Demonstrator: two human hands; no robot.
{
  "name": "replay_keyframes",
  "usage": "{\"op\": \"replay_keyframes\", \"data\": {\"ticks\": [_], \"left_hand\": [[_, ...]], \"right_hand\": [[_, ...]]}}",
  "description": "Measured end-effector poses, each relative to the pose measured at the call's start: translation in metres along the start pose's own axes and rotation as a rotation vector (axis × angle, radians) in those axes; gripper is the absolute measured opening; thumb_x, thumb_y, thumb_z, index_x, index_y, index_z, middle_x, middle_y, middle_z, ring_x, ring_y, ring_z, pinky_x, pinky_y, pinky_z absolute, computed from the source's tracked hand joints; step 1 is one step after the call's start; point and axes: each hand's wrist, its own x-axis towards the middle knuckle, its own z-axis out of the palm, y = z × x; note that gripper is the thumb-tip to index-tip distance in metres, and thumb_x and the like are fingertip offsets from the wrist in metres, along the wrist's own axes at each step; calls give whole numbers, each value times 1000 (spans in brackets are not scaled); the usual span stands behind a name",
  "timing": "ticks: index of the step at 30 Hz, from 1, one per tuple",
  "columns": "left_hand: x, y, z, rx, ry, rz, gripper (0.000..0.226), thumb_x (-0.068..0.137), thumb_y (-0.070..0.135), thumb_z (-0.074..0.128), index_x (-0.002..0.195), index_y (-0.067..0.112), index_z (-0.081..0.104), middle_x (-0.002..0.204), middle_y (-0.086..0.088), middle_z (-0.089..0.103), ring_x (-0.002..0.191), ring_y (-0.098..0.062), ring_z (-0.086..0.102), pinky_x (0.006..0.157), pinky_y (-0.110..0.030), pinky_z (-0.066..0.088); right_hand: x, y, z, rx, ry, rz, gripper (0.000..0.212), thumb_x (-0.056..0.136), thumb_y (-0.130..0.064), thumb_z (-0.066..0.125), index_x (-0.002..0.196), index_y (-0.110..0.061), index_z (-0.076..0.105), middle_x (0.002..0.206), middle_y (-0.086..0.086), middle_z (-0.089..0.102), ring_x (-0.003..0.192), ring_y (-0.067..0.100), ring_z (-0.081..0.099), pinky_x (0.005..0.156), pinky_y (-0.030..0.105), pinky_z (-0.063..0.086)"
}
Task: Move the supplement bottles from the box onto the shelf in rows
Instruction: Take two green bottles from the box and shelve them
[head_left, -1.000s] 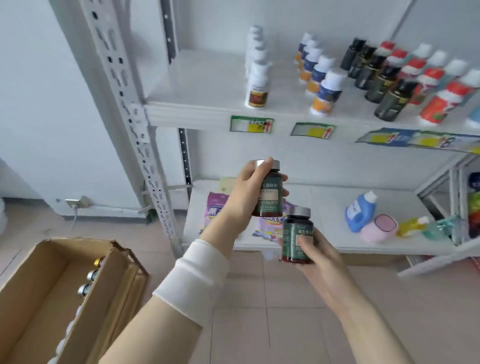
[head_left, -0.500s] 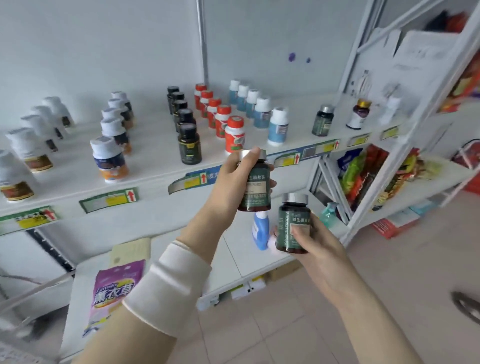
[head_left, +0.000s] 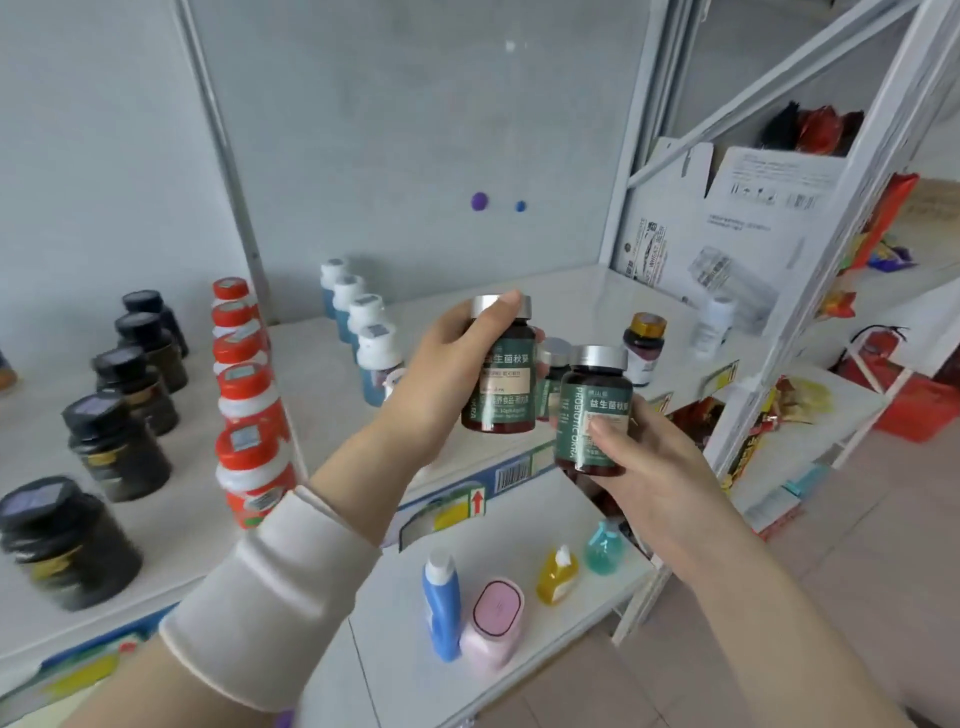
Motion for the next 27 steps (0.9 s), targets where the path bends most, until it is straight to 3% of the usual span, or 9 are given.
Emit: {"op": "replay_keyframes", "data": {"ticks": [6,11,14,17,19,22,27], "left_hand": [[75,-1,23,103,22,54,20,88,36,56,98,20,61,80,8,72,73,-12,72,64,-27,58],[124,8,36,126,113,119,26,84,39,55,100,19,61,81,8,73,78,-11,72,67,-25,58],[152,11,37,205,167,136,36,74,47,55,100,22,61,87,9,74,87,-9,70,73,-23,56],[177,9,26,287,224,94,25,88,42,52,105,25,60,95,9,74,92,-8,68,76,-22,55],[194,5,14,316,265,52,22,92,40,50,107,26,59,100,8,72,93,-8,67,78,-23,55],[223,-3,-7,392,299,-22,32,93,42,48,118,25,57,110,1,67,101,-14,63,86,-28,51],[272,-27,-46,575,277,-139,29,90,35,58,117,24,56,103,0,65,100,-16,61,87,-29,49]], "right_hand": [[78,-34,-49,-34,-96,17,91,41,-38,91,122,-14,56,109,7,70,103,21,67,77,29,57],[137,-65,-75,-180,-237,61,69,63,-18,65,130,-15,48,108,4,67,104,18,65,89,33,52],[174,-78,-78,-257,-325,71,70,62,-20,65,129,-16,49,107,2,68,100,16,66,88,33,53],[212,-82,-74,-359,-415,66,61,69,-18,68,127,-17,51,107,1,68,98,14,66,86,30,53],[236,-81,-71,-460,-471,62,52,78,-13,68,127,-19,50,113,2,67,104,14,64,94,31,50],[270,-75,-65,-608,-525,79,57,78,-16,72,128,-23,45,116,-3,63,110,13,59,99,33,46],[317,-51,-45,-722,-539,96,57,75,-11,75,118,-22,39,115,-3,59,104,10,57,74,18,44]]}}
